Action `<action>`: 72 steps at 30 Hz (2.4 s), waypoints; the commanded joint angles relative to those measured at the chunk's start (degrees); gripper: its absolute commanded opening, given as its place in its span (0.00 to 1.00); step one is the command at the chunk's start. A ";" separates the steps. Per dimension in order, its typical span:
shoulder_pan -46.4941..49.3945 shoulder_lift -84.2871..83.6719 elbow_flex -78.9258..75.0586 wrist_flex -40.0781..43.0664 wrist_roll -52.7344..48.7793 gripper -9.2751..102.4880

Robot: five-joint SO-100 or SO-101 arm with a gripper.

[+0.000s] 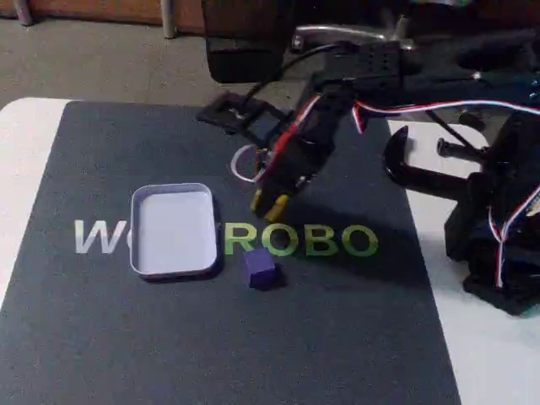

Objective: Move blocks one by one until all three blocks are in the tray.

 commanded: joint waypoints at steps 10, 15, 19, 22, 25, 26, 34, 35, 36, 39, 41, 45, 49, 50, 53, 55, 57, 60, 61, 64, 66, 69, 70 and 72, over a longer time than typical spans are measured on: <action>-2.81 -9.93 -17.49 0.26 8.26 0.01; -3.43 -14.59 -22.24 0.26 9.67 0.01; -3.87 -18.98 -27.69 0.88 11.43 0.01; -4.31 -21.53 -31.73 2.55 12.39 0.01; -4.92 -23.29 -35.42 4.39 13.45 0.01; -5.10 -24.08 -37.00 5.54 13.71 0.01; -6.24 -25.05 -39.81 7.12 14.50 0.01; -6.33 -25.05 -39.81 7.12 14.50 0.01; -6.33 -25.05 -39.90 7.12 14.50 0.01; -6.33 -25.05 -39.90 7.21 14.41 0.01; -6.33 -25.40 -40.08 7.21 14.33 0.01; -6.33 -26.19 -40.96 7.21 14.24 0.04; -6.24 -26.72 -41.48 7.21 14.06 0.21; -6.24 -26.81 -41.57 7.21 14.06 0.23; -6.24 -27.07 -41.75 7.21 13.97 0.29; -6.15 -27.16 -41.92 7.21 13.97 0.31; -6.15 -27.16 -41.92 7.21 13.80 0.32; -5.89 -27.07 -41.92 7.91 12.66 0.32; -5.63 -26.81 -41.92 8.70 11.78 0.32; -4.48 -25.05 -41.40 11.78 8.79 0.32; -3.60 -23.55 -40.96 14.24 6.68 0.32; -2.55 -19.51 -37.62 15.21 3.69 0.33; -2.29 -17.58 -35.68 15.21 2.55 0.33; -1.93 -13.62 -31.29 15.21 0.26 0.33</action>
